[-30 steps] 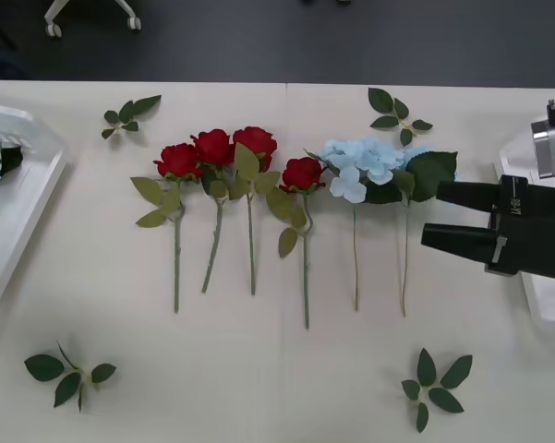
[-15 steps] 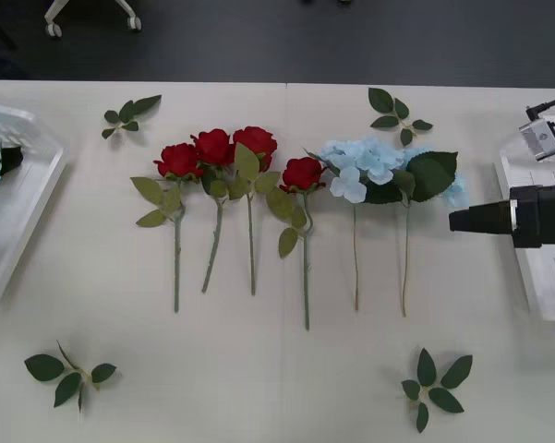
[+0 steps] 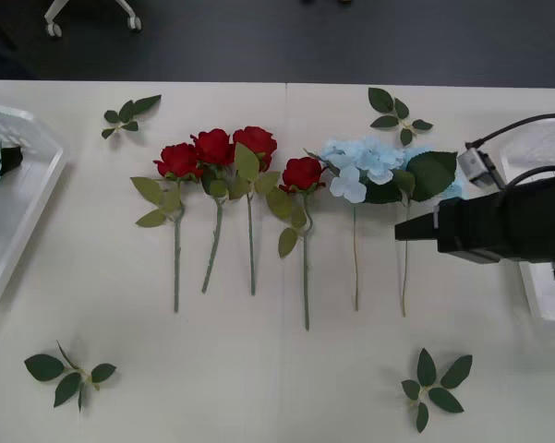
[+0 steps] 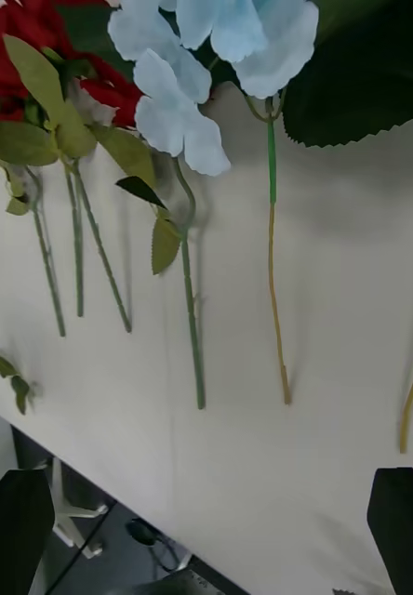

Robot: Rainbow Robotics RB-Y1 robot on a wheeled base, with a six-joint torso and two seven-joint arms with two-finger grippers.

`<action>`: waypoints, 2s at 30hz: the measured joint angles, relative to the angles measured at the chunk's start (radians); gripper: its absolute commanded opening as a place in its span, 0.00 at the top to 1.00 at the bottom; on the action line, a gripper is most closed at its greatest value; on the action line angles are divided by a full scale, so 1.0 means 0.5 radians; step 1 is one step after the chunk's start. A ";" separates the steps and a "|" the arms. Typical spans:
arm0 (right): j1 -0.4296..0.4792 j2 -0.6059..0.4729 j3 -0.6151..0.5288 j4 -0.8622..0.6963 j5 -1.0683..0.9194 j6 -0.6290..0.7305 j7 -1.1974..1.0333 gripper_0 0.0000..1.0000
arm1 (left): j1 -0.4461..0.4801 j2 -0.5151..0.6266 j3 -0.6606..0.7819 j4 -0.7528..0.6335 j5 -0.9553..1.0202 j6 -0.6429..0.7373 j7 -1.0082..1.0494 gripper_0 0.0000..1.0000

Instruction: Put the red flowers into the right box and the blue flowers into the left box

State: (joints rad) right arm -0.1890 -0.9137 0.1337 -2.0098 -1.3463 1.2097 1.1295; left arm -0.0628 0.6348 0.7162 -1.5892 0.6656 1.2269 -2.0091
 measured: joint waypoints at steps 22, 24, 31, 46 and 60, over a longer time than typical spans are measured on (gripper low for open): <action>-0.580 0.255 0.802 0.435 0.860 0.065 -0.867 0.00 | -0.258 0.000 -0.005 0.293 0.118 0.006 0.000 0.00; -0.632 0.280 0.840 0.512 0.877 0.065 -0.867 0.00 | -0.254 0.000 -0.005 0.268 0.208 0.052 0.000 0.00; -0.810 0.325 0.992 0.754 0.963 0.064 -0.869 0.00 | -0.149 0.000 -0.014 0.014 0.608 0.293 0.000 0.00; -0.900 0.439 1.094 1.028 1.171 0.063 -0.881 0.00 | -0.118 0.000 -0.475 -0.423 0.830 0.327 0.876 0.00; -0.900 0.440 1.095 1.133 1.251 0.063 -0.882 0.00 | -0.181 -0.576 -0.811 -0.893 -0.041 0.425 1.541 0.00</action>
State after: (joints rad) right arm -0.6391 -0.6939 0.6814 -1.4431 -0.7207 1.2413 0.6887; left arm -0.1535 0.3469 0.3109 -2.0358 0.6450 1.4393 -1.2388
